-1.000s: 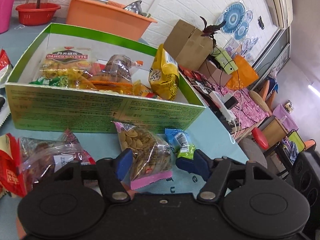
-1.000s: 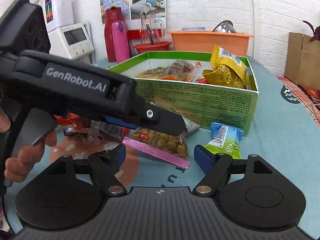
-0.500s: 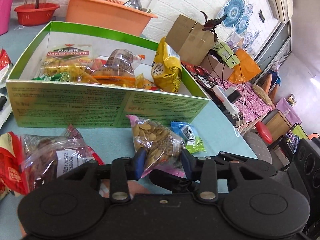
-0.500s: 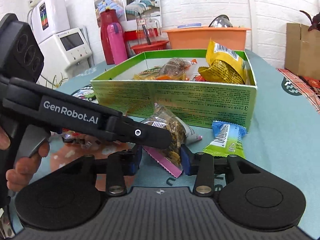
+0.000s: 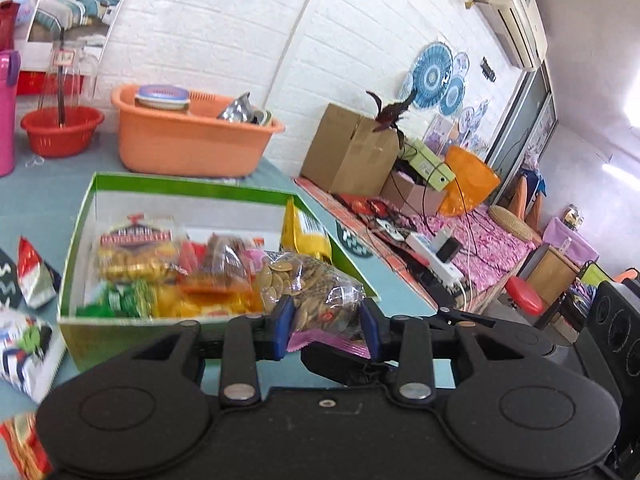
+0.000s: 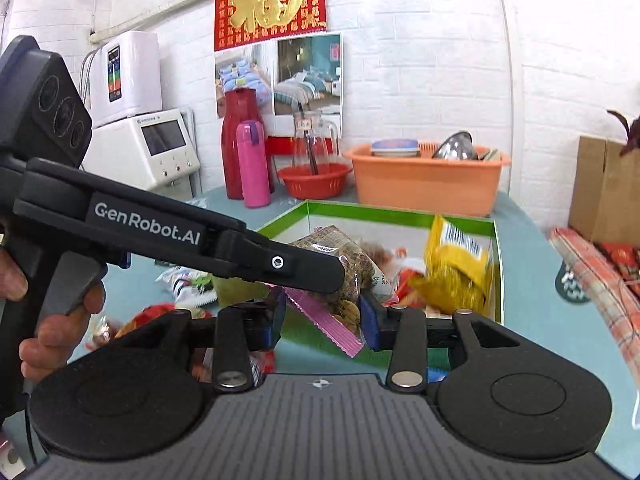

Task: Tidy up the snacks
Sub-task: 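Carry the seed bag into the green box and open the left tool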

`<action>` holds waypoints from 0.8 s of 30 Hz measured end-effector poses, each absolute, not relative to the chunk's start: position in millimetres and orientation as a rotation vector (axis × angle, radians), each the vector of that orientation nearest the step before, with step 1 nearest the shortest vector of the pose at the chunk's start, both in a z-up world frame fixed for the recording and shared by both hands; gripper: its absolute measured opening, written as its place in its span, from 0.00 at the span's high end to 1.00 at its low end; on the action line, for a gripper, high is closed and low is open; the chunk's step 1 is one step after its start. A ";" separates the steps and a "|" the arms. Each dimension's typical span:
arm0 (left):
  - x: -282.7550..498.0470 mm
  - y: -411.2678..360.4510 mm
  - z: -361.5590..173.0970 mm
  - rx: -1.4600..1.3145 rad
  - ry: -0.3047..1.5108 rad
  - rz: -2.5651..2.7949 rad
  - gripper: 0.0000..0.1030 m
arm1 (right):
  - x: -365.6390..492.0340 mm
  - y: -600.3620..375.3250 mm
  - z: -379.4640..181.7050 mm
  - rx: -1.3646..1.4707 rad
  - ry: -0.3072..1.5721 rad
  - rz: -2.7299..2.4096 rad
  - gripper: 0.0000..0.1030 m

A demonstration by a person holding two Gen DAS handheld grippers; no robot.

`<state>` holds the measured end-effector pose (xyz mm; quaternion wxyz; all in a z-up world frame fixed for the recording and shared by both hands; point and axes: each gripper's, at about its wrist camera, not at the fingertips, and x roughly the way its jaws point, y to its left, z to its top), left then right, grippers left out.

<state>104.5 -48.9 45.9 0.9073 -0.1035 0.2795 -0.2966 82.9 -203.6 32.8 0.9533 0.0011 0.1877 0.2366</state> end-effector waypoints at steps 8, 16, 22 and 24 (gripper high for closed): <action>153.5 -35.9 56.2 -0.266 0.530 -0.607 0.64 | 125.2 -194.8 42.5 -0.003 0.332 0.468 0.34; 195.3 -38.0 45.9 -0.265 0.527 -0.584 0.62 | 162.2 -192.5 30.6 -0.020 0.311 0.426 0.34; 209.6 -36.5 24.4 -0.248 0.553 -0.481 0.00 | 181.6 -189.9 9.7 -0.031 0.326 0.377 0.03; 207.0 -31.2 21.3 -0.245 0.547 -0.469 0.00 | 174.8 -192.8 5.7 -0.035 0.308 0.395 0.00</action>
